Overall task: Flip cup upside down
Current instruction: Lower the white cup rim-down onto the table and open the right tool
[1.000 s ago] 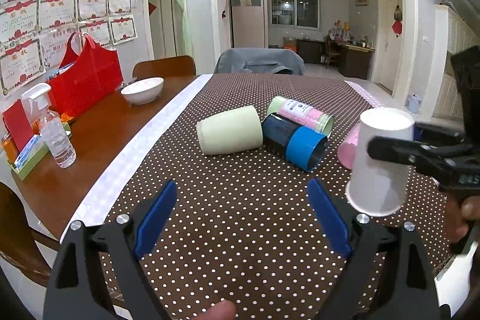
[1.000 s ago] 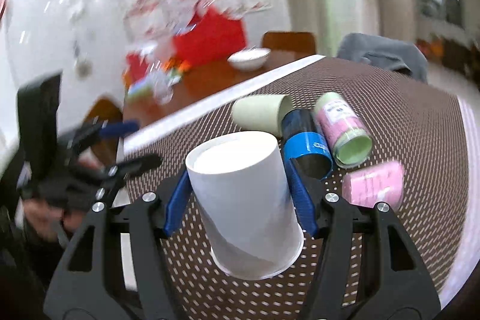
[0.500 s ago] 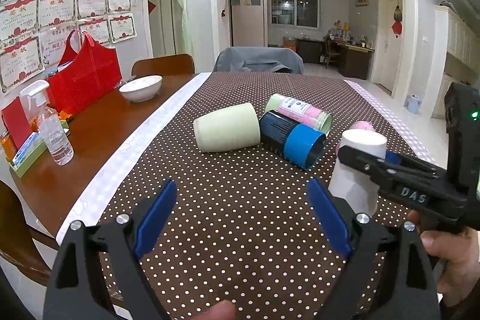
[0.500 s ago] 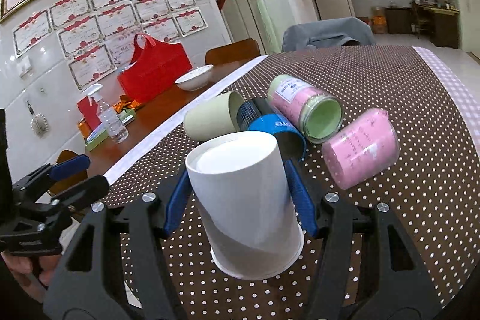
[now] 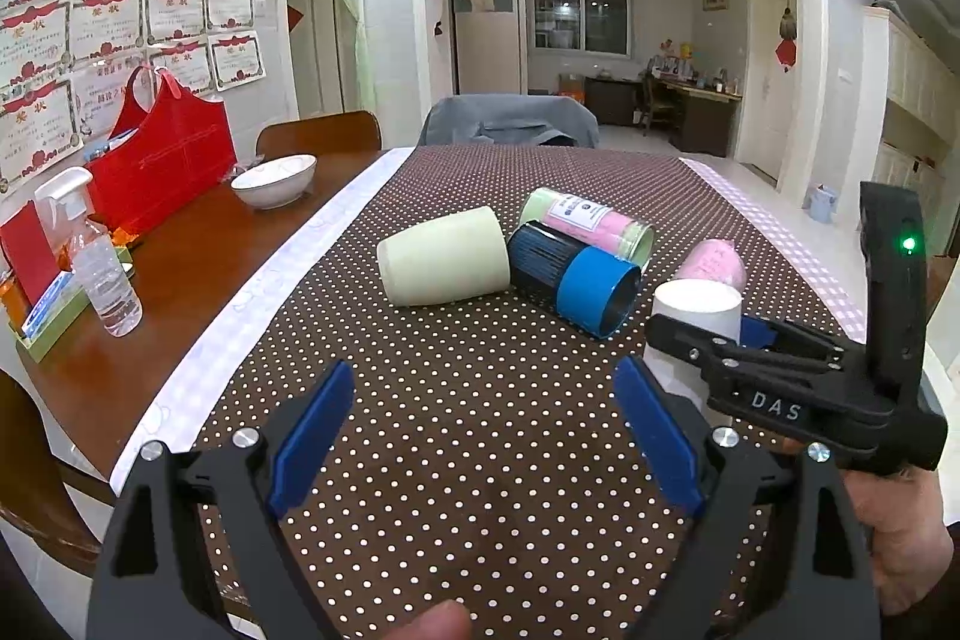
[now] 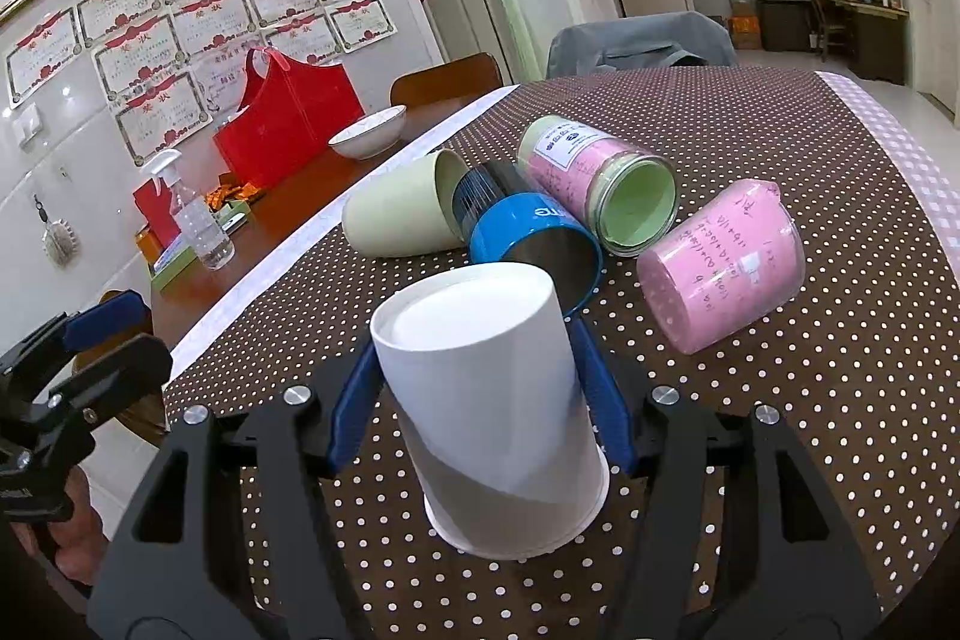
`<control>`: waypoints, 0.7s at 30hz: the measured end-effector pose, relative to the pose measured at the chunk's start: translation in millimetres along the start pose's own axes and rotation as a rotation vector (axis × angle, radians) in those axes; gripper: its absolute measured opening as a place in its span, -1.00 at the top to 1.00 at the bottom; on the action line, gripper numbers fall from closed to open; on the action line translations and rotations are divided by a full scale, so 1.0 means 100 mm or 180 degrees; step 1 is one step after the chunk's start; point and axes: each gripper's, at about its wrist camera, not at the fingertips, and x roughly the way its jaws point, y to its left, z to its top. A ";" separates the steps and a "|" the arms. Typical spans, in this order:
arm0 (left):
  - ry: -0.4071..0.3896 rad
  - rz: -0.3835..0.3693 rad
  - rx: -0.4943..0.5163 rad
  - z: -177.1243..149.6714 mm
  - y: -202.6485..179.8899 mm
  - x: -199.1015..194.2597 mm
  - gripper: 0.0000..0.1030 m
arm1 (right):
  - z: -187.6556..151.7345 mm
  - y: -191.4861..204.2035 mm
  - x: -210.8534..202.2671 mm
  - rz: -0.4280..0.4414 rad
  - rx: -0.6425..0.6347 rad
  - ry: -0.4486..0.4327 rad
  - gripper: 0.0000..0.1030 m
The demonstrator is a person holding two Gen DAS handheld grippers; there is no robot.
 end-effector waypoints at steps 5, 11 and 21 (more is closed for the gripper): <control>-0.0008 -0.0001 0.0002 0.00 0.00 -0.01 -0.70 | -0.04 -0.02 -0.04 -0.0018 -0.0005 0.0004 -0.21; -0.0023 -0.0012 0.0018 0.01 -0.02 -0.05 -0.70 | -0.07 -0.04 -0.12 0.0017 0.0012 -0.0033 -0.61; -0.0100 -0.0023 0.0046 0.06 -0.12 -0.17 -0.70 | 0.03 -0.02 -0.35 -0.0108 0.0046 -0.0183 -0.88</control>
